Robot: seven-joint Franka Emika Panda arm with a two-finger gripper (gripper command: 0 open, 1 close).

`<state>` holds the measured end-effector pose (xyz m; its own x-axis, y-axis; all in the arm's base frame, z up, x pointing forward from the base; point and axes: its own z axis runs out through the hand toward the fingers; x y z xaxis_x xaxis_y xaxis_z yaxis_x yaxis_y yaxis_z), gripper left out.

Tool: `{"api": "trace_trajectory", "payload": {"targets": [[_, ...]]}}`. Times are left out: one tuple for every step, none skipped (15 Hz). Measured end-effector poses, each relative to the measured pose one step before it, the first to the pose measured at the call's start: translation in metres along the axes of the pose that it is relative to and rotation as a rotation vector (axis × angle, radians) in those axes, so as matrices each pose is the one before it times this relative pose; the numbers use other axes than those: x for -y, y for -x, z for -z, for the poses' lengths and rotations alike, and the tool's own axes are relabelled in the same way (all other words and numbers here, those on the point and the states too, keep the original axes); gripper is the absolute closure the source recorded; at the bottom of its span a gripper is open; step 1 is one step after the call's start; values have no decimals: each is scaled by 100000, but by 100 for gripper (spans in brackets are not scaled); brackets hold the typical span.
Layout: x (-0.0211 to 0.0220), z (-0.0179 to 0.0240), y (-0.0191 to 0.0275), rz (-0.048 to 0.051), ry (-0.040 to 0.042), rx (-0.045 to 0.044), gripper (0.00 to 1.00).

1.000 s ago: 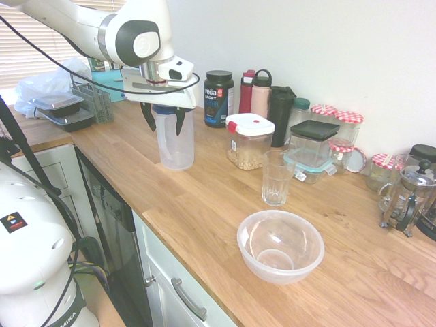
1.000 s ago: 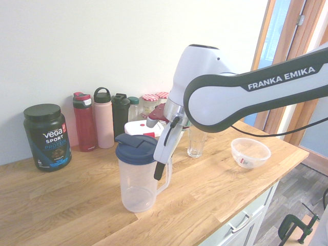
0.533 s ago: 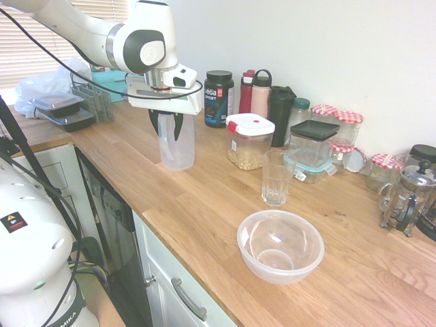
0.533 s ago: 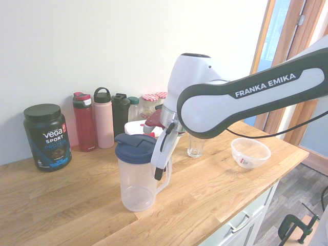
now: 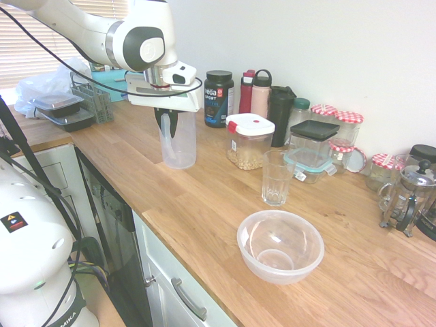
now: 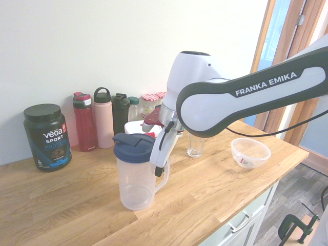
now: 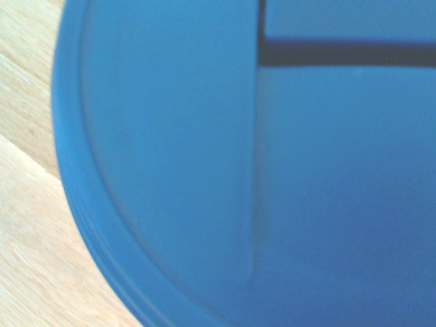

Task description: Pour me some water

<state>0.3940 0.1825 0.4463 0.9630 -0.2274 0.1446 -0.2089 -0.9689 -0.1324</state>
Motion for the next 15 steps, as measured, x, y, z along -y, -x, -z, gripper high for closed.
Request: {"api": "trace_trajectory", "payload": {"targets": [[12, 121, 34, 41, 63, 13, 100], [16, 384, 115, 145, -14, -307, 100], [16, 715, 229, 255, -145, -712, 100], [-87, 1038, 343, 289, -61, -602, 100], [-367, 1452, 239, 278, -369, -968, 100], [-839, 1755, 77, 11, -386, -571, 100], [-1313, 2136, 36, -367, -520, -404, 100], [-1686, 1938, -184, -768, -504, -1132, 100], [-1920, 1664, -285, -786, -112, -1239, 100], [-1991, 1275, -369, -626, -252, -632, 100], [-2032, 1070, -291, -788, -493, 50, 100], [-1966, 1096, -252, -826, -473, -126, 100], [-2149, 951, -351, -804, -335, -398, 100], [-2169, 852, -381, -743, -456, -334, 100], [-2309, 819, -470, -393, -521, 173, 100]]}}
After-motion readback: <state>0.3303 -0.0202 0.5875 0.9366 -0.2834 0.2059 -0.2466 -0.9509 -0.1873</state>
